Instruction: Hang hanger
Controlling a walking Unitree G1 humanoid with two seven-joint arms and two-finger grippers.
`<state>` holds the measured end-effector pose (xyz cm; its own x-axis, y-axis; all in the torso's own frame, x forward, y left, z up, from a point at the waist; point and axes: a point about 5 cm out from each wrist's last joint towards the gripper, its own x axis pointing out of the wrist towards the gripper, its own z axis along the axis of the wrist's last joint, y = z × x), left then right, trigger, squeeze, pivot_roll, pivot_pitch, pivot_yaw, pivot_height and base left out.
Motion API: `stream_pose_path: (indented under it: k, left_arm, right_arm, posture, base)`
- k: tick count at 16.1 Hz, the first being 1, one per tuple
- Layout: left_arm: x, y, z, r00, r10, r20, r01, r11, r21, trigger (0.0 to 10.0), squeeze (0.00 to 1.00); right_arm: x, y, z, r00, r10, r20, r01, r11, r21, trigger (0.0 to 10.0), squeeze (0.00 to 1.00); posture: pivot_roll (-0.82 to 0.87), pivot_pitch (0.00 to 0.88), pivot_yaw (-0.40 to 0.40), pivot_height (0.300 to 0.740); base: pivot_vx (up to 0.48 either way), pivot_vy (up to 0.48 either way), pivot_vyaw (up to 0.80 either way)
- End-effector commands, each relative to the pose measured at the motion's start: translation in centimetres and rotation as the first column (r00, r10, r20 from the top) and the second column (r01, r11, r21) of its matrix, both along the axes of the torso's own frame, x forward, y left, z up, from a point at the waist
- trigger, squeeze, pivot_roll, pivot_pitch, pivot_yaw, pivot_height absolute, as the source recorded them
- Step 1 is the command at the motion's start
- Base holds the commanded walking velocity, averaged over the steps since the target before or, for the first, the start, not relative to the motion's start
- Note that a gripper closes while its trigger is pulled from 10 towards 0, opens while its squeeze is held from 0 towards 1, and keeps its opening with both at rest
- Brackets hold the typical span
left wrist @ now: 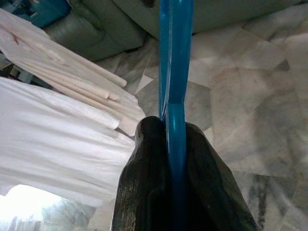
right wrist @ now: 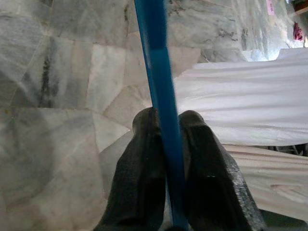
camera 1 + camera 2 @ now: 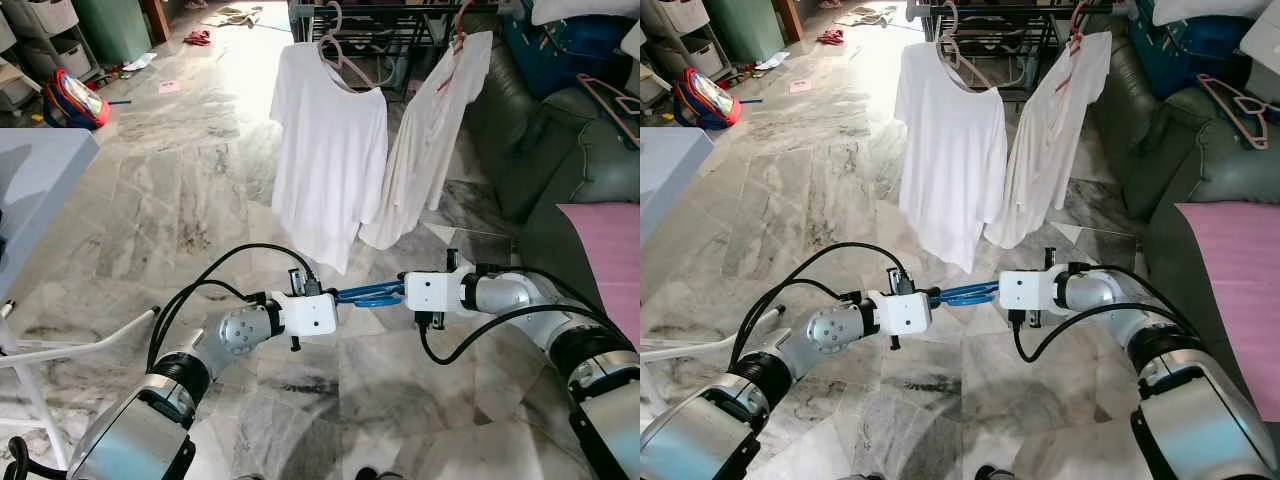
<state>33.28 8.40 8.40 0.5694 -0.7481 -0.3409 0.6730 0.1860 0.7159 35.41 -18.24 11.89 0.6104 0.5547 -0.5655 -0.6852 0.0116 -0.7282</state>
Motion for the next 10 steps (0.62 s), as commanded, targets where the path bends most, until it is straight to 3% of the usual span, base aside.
stream_pose_path:
  k: [1, 5, 6, 7, 10]
  left_arm:
    - [-0.41, -0.11, -0.6, 1.0, -0.026, -0.018, 0.026, 0.999, 0.033, 10.0, 0.0]
    - [-0.26, 0.47, -0.79, 1.0, 0.006, -0.013, -0.006, 0.999, 0.045, 10.0, 0.0]
    - [-0.13, 0.62, -0.72, 1.0, 0.026, -0.002, -0.025, 0.999, 0.037, 10.0, 0.35]
    - [-0.03, 0.63, -0.56, 0.999, 0.037, 0.007, -0.037, 0.999, 0.022, 10.0, 1.0]
    - [0.21, 0.68, -0.11, 0.997, 0.053, 0.051, -0.054, 0.999, -0.001, 10.0, 1.0]
  right_arm:
    - [0.07, 0.05, 0.38, 1.0, 0.003, 0.011, -0.003, 1.0, 0.027, 0.0, 0.0]
    - [-0.17, 0.19, 0.27, 1.0, 0.021, -0.002, -0.02, 0.999, 0.047, 0.0, 0.0]
    - [-0.21, 0.18, 0.24, 1.0, 0.022, -0.004, -0.021, 0.999, 0.05, 0.0, 0.0]
    - [-0.22, 0.18, 0.24, 1.0, 0.021, -0.005, -0.021, 0.998, 0.052, 0.0, 0.0]
    - [-0.33, 0.09, 0.07, 1.0, 0.018, -0.012, -0.018, 0.998, 0.056, 0.0, 0.0]
  posture:
    - [0.06, 0.157, 0.013, 0.74]
    - [0.06, 0.156, 0.01, 0.74]
    - [0.06, 0.155, 0.007, 0.74]
    - [0.06, 0.156, 0.007, 0.74]
    - [0.05, 0.156, 0.005, 0.74]
  base:
    - [0.0, 0.0, 0.0]
    - [0.0, 0.0, 0.0]
    - [0.0, 0.0, 0.0]
    - [0.0, 0.0, 0.0]
    - [0.0, 0.0, 0.0]
